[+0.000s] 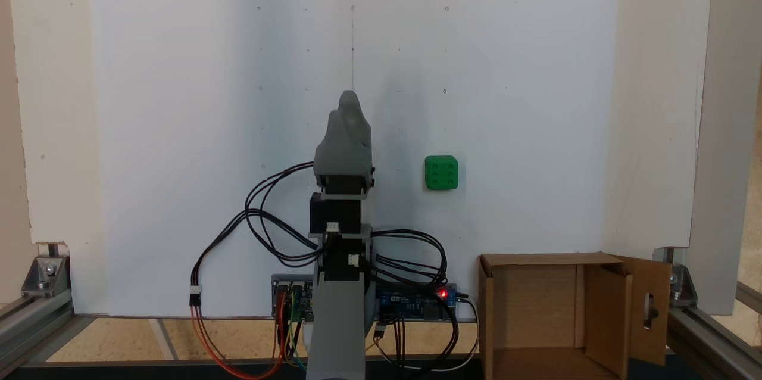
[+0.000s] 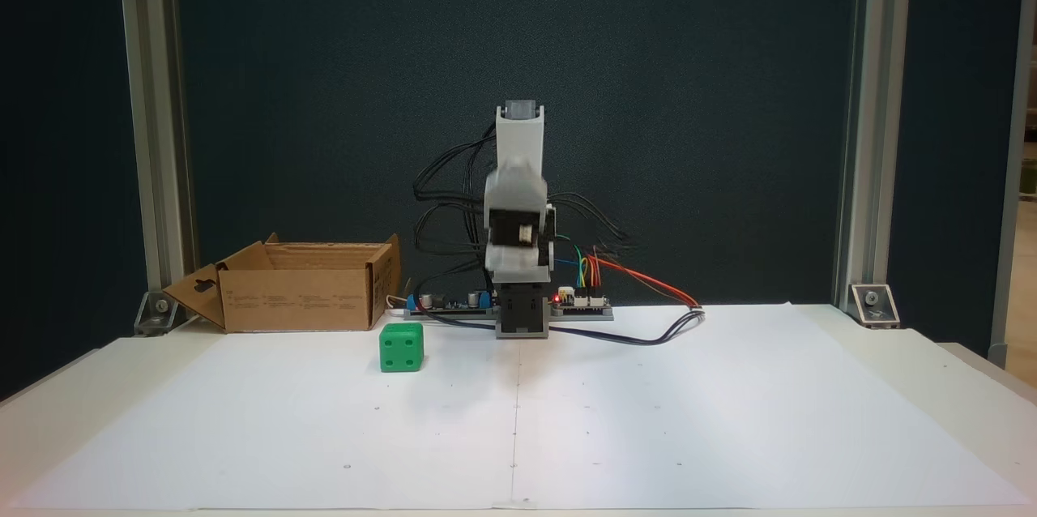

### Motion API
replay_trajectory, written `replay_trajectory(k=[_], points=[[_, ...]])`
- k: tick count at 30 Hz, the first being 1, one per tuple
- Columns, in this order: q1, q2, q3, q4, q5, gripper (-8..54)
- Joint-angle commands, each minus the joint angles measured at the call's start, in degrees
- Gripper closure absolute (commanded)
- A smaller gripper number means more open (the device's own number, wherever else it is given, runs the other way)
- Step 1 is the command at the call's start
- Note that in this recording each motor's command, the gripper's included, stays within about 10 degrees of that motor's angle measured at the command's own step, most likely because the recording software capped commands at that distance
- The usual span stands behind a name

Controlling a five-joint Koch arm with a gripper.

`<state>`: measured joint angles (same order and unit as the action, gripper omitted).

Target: Grasp a green dice and put it in the bin.

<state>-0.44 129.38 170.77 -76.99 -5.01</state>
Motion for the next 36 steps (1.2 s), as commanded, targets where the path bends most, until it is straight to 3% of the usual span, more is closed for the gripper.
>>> replay_trajectory(k=[1, 29, 36], points=[[0.18, 6.24, -8.26, 8.77, 0.44, 1.8], [25.58, 6.15, -56.95, 117.14, 5.89, -1.8], [36.56, 4.31, -66.97, 140.96, -1.41, -2.5]])
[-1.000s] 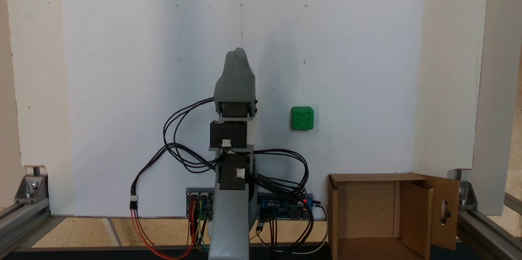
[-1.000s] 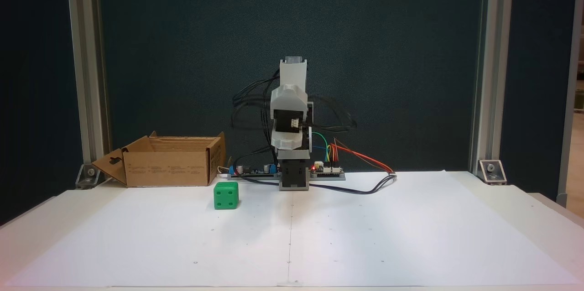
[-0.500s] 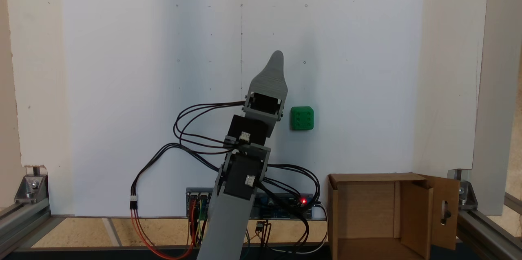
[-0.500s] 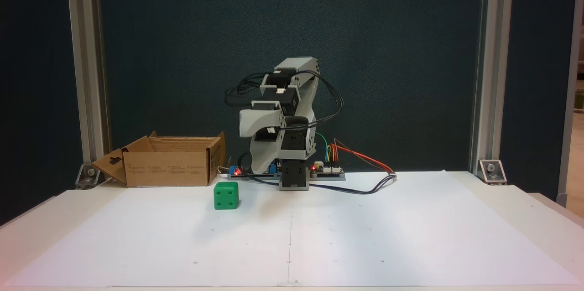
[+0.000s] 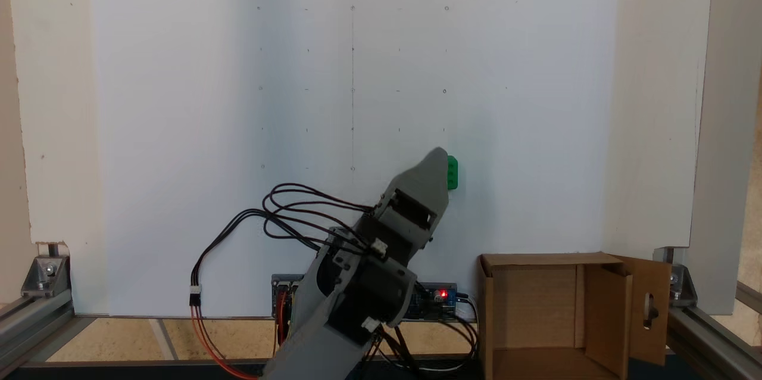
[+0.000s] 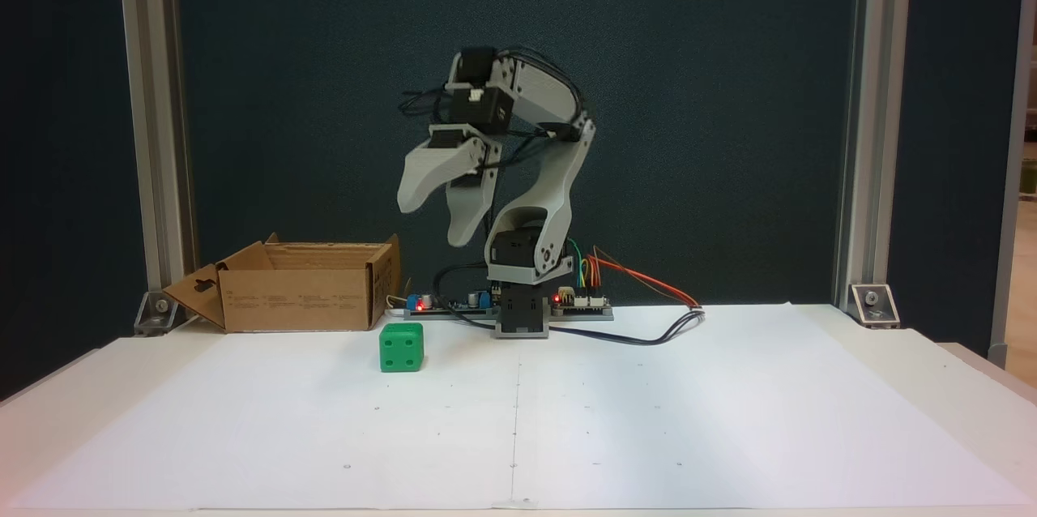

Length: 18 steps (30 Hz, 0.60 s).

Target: Grasp a green dice and put it in the bin.

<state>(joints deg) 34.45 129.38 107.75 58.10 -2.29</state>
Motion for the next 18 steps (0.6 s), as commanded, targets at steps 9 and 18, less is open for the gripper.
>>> replay_trajectory(k=[9, 18], points=[[10.02, -5.27, -14.33, 30.06, -18.90, -2.5], [10.02, -9.49, -15.64, 18.11, -28.48, -2.5]])
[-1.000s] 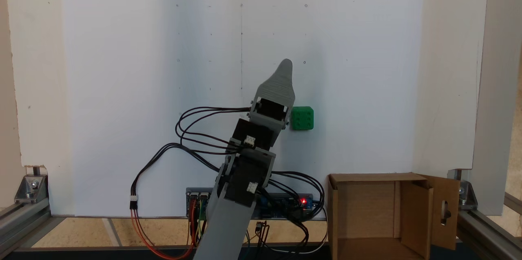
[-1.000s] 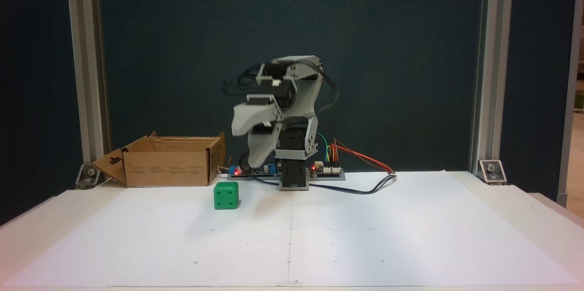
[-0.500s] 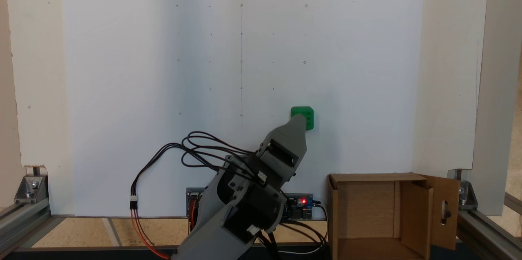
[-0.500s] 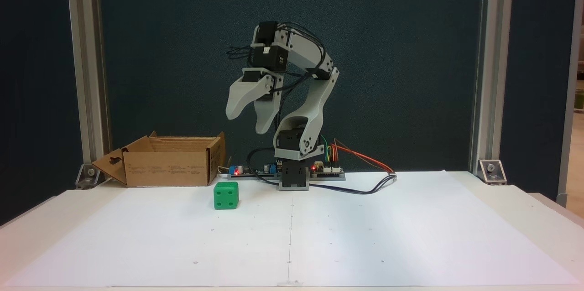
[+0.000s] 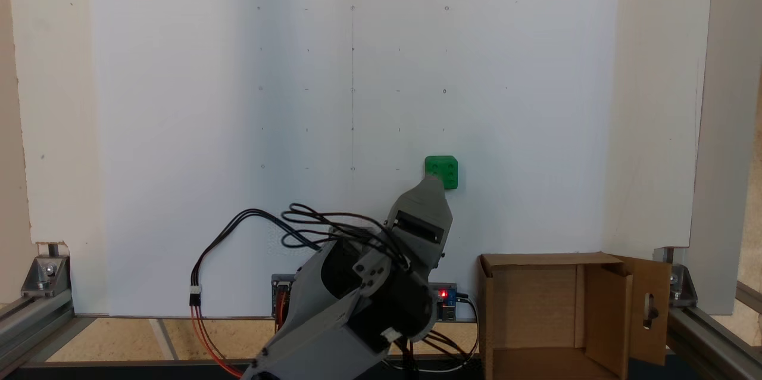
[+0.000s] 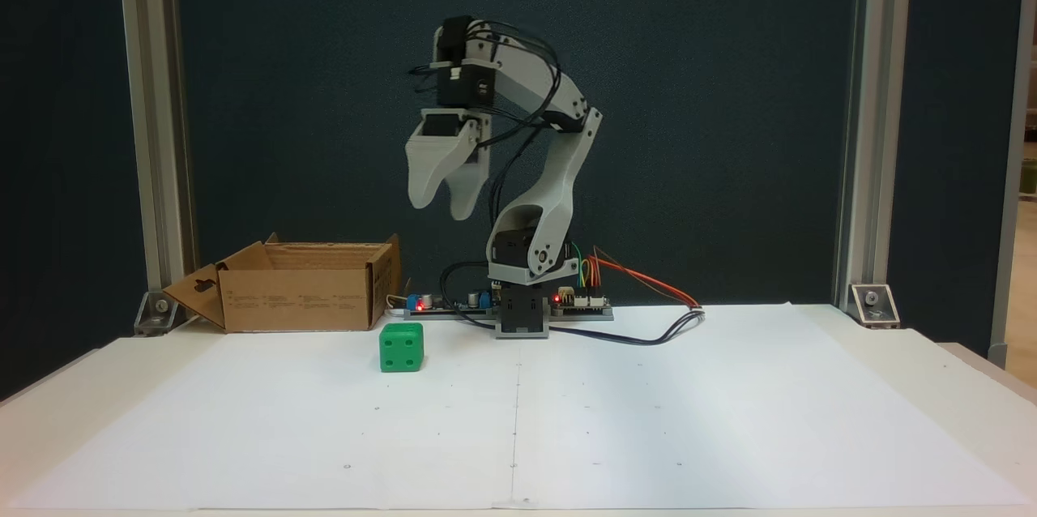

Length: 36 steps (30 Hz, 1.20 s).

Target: Grasp a green dice and put it in the bin.

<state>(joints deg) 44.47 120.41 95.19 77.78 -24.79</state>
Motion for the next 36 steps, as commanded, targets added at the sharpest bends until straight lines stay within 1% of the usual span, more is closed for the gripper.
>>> replay_trajectory(k=[1, 8, 13, 17, 32, 36], points=[[0.00, -0.79, -3.08, -2.37, -7.65, -2.5], [0.18, -5.36, -3.08, -5.54, -16.00, -2.5], [2.02, -6.94, -2.90, -5.98, -24.08, -2.5], [3.60, -8.35, -2.37, -7.73, -27.86, -2.5], [8.79, -14.15, 2.72, -11.95, -33.13, -2.5], [9.14, -14.06, 8.00, -12.92, -32.96, -2.5]])
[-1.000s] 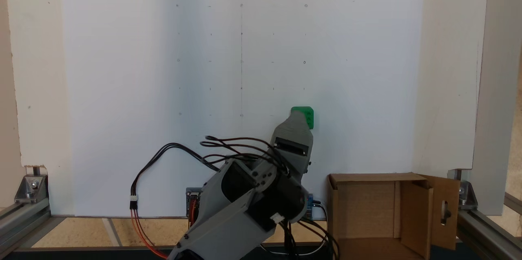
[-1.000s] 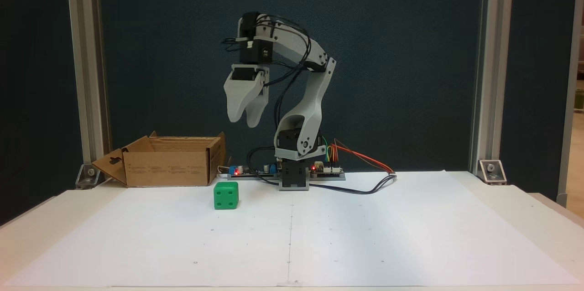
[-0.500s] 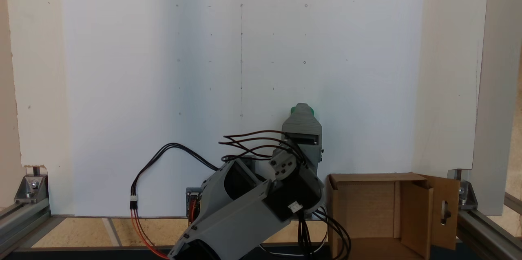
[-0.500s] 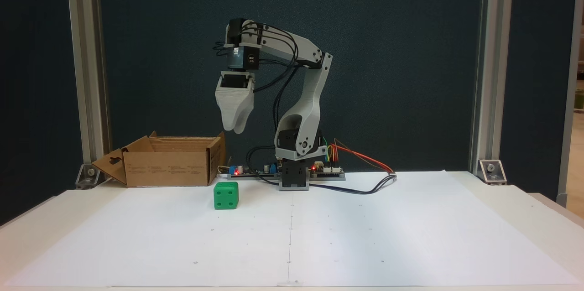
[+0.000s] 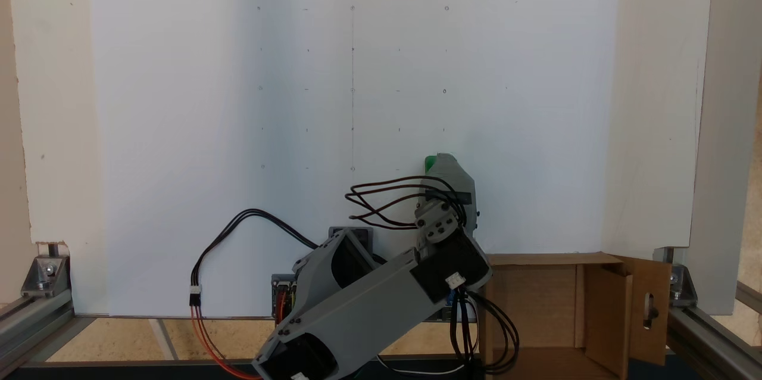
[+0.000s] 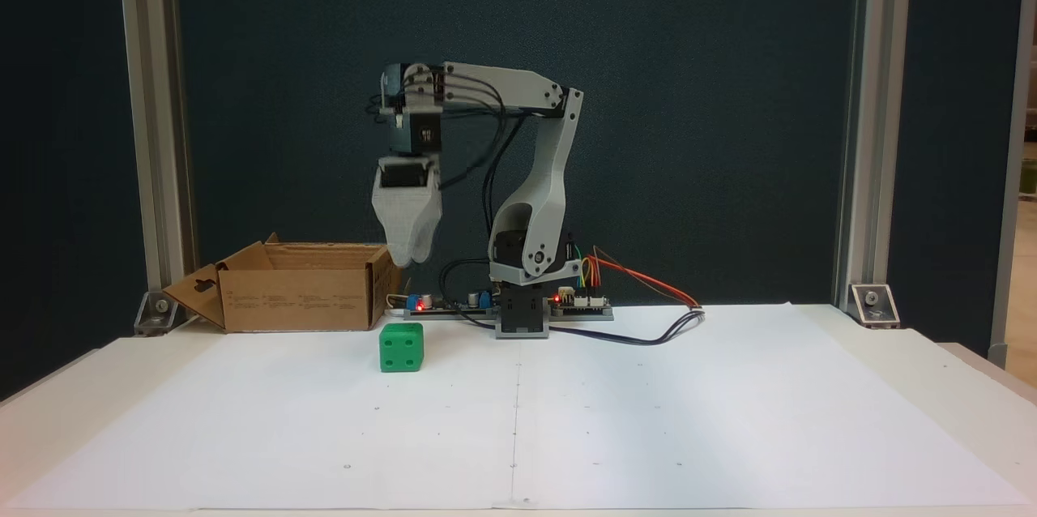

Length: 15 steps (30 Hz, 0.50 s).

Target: Grasp a green dice and put it in the bin.

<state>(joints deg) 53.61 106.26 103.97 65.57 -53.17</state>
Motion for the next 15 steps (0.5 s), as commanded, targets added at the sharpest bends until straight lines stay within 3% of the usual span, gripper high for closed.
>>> replay_trajectory(k=[1, 15], points=[[-0.09, 0.26, 0.97, -1.32, -4.57, -2.5], [-0.70, 6.59, 10.99, -11.69, -3.69, -2.5]])
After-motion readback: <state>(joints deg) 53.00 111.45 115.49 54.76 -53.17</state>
